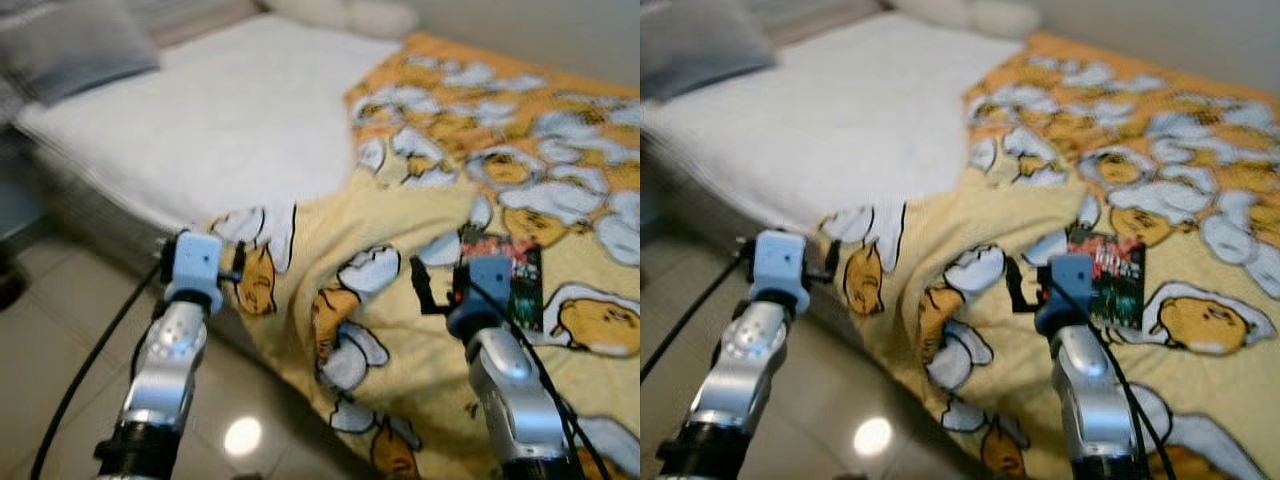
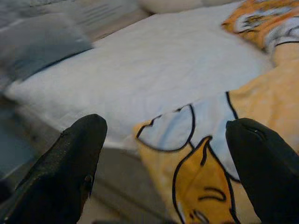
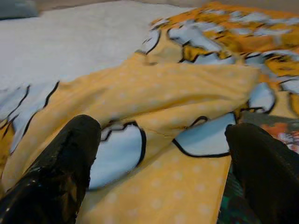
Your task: Clean up the room
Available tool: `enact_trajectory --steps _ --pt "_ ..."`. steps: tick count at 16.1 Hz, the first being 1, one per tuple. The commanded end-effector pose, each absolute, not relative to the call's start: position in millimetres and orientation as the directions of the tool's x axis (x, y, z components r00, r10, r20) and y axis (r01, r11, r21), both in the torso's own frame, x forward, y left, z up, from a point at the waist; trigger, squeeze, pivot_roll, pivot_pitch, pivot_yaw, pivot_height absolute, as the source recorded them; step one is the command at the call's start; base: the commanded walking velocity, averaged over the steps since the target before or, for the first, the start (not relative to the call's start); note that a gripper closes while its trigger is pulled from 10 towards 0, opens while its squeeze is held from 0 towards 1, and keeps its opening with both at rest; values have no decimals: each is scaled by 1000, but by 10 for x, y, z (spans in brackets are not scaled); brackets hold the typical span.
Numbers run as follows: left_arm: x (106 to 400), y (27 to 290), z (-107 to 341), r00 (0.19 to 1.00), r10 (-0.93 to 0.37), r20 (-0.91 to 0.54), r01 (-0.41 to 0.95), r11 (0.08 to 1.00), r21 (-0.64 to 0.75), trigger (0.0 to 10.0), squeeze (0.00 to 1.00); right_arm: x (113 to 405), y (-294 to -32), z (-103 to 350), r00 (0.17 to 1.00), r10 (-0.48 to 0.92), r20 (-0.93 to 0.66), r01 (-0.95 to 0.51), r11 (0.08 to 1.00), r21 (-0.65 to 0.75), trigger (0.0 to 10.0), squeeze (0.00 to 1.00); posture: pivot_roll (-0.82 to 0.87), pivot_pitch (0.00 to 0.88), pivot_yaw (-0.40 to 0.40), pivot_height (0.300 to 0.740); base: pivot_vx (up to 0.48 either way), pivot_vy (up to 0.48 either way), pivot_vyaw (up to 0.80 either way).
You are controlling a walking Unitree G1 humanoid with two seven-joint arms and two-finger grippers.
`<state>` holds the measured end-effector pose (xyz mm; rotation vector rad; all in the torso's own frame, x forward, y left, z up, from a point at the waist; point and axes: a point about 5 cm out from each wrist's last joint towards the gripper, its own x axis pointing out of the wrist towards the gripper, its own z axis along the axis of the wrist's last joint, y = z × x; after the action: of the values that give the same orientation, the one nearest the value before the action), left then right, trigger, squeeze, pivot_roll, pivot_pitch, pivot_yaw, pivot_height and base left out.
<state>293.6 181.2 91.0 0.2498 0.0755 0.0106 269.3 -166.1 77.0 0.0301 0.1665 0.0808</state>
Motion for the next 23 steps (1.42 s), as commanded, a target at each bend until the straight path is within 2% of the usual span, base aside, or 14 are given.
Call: enact_trajectory --steps 1,5,10,14,16,18,20,23 --pt "2940 1764 918 997 0 -73 18 968 249 10000 878 2686 -1706 791 984 65 -165 -59 997 41 10000 1000 -57 0 20 740 0 -480 0" --pt "2933 1759 912 997 -7 -72 25 967 254 10000 878 2662 -1693 781 983 84 -164 -76 996 54 10000 1000 -56 0 20 740 0 -466 0" --pt "2907 1753 879 996 -19 -83 41 962 270 10000 871 2640 -1662 758 977 116 -178 -105 992 66 10000 1000 -54 0 17 740 0 0 0" --pt "2836 1659 824 984 -142 -113 170 938 301 10000 878 2698 -1678 798 980 116 -162 -100 989 105 10000 1000 -43 0 14 740 0 0 0" --pt "2811 1617 799 963 -225 -145 260 914 310 10000 882 2769 -1739 773 976 85 -202 -55 988 145 10000 1000 -41 0 17 740 0 0 0" --pt "2790 1564 763 919 -341 -200 389 869 305 10000 886 2910 -1828 740 968 57 -246 11 964 267 10000 0 -43 0 23 740 0 0 0" --pt "2764 1518 749 871 -429 -242 488 818 305 10000 882 3040 -1905 721 960 49 -274 51 936 348 10000 0 -39 0 23 740 0 0 0" --pt "2768 1514 756 858 -452 -245 511 803 306 10000 882 3121 -1924 691 950 63 -305 55 930 364 10000 0 -34 0 21 740 0 0 0"
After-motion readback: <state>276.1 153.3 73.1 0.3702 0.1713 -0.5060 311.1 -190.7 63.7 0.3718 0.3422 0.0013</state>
